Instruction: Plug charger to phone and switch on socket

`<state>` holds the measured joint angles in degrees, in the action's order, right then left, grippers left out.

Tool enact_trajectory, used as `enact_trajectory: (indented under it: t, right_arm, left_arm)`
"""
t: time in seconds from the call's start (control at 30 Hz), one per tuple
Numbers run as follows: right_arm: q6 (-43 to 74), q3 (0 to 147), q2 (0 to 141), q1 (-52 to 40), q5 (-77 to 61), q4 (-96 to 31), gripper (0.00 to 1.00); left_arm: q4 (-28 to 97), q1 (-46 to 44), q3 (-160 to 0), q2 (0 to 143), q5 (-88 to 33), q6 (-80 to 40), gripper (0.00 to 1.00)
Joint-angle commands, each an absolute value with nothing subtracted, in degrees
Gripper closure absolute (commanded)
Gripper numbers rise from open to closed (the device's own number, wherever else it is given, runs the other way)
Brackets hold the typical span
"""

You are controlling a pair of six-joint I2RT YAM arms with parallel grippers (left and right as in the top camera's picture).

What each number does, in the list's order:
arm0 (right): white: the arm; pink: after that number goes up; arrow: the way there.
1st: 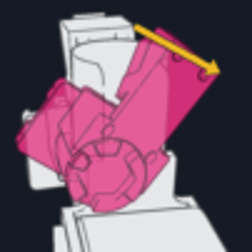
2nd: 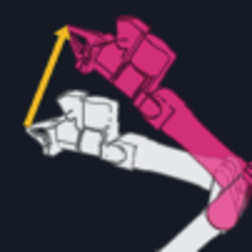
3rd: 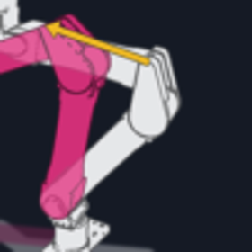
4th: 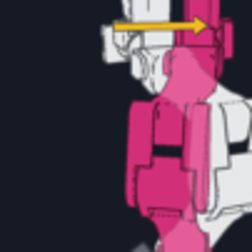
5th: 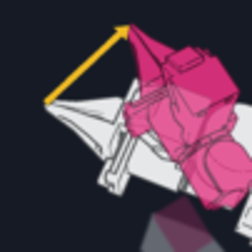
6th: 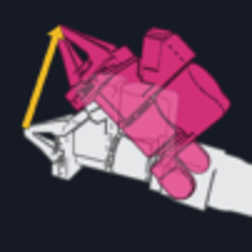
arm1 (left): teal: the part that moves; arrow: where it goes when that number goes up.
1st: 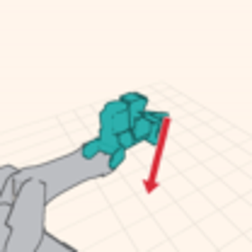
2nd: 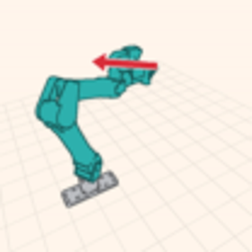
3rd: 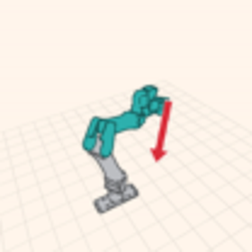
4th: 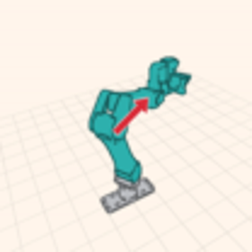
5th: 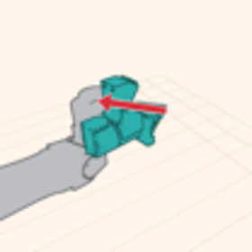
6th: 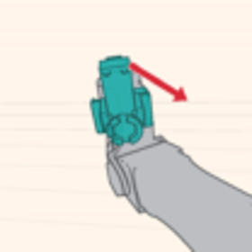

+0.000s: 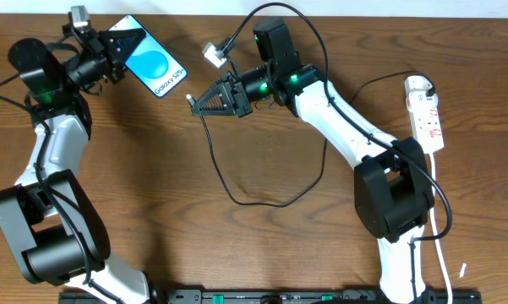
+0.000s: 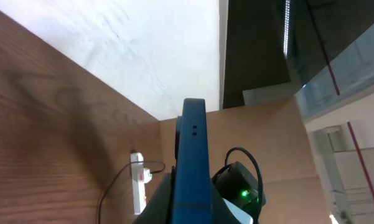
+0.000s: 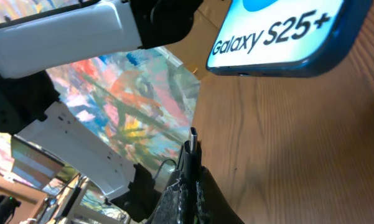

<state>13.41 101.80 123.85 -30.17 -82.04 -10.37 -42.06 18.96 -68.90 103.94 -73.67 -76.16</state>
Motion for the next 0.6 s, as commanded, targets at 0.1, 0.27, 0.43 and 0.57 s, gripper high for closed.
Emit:
enact_trajectory:
  t: [0.1,0.27,0.43,0.57]
  right_arm:
    - [17.5,102.7,124.7,-29.9,-84.4,-5.8,0.99]
    - [18.4,102.7,124.7,-29.9,-84.1,-4.5,0.99]
    - [18.4,102.7,124.7,-29.7,-83.9,-4.5,0.99]
    - [18.4,102.7,124.7,-29.4,-83.9,-4.5,0.99]
  left_arm:
    - [-42.8,18.0,-69.3,103.4,-76.1,-78.3,0.93]
    - [-44.8,16.1,-69.3,103.4,-76.1,-81.4,0.93]
    - [-55.9,15.9,-69.3,103.4,-76.1,-88.3,0.93]
    - [-60.9,15.9,-69.3,103.4,-76.6,-90.3,0.92]
